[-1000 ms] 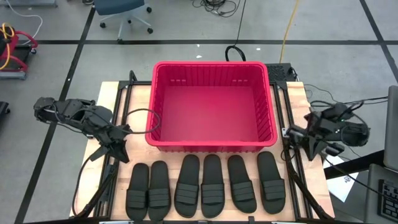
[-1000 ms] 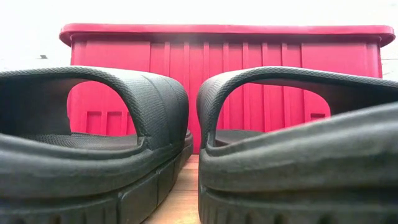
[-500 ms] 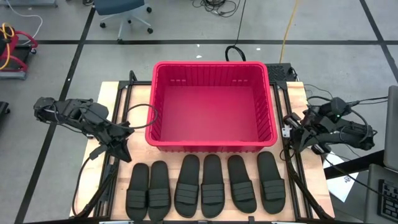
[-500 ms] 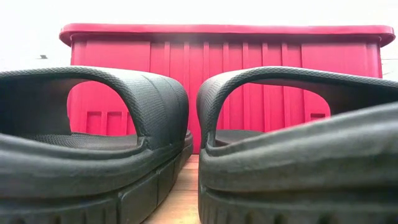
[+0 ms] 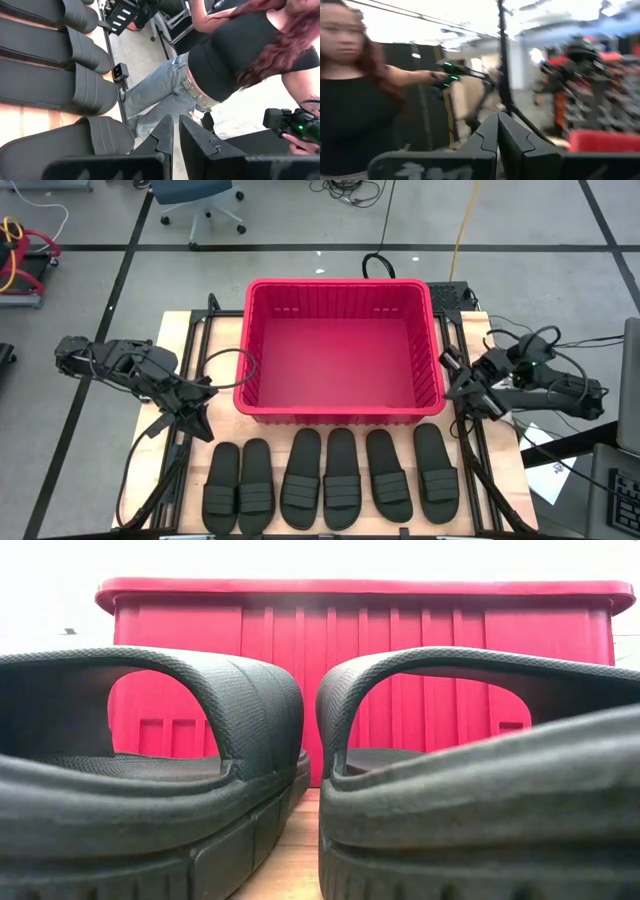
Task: Pick and place slides into bin
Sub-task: Put the black slide into the red bin
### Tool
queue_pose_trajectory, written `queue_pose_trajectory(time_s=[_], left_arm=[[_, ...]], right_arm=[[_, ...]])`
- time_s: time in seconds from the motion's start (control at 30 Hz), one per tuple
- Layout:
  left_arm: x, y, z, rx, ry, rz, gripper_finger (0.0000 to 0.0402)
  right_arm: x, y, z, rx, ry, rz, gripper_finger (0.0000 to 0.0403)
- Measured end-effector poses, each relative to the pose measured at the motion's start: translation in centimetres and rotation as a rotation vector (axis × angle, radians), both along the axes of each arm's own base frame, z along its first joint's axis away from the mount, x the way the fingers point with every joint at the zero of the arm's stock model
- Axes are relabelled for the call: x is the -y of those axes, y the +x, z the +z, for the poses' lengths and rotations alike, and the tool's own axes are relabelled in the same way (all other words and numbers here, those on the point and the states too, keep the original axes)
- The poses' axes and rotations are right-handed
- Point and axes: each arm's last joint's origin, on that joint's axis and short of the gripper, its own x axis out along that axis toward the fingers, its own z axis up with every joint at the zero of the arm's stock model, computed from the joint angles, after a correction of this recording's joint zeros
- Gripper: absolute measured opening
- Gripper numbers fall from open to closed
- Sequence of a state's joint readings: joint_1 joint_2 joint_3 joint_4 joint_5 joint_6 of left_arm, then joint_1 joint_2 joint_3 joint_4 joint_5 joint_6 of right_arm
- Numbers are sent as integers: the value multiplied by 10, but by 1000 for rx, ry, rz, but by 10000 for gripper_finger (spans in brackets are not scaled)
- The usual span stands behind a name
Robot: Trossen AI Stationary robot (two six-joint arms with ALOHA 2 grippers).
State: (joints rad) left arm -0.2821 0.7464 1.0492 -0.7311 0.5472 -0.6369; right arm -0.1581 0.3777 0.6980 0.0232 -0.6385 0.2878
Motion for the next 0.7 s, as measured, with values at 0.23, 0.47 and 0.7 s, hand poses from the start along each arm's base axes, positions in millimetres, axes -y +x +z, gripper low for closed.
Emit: queue_pose_trajectory(time_s=[0.23,0.47,0.7], left_arm=[[-1,1,0,32,36,9,26],[-1,0,-2,31,62,-4,26],[-1,0,-2,21,49,3,26]], right_arm=[[3,3,20,-189,-37,-100,0],[3,7,24,-407,25,-87,0],[1,0,28,-546,105,-48,0]])
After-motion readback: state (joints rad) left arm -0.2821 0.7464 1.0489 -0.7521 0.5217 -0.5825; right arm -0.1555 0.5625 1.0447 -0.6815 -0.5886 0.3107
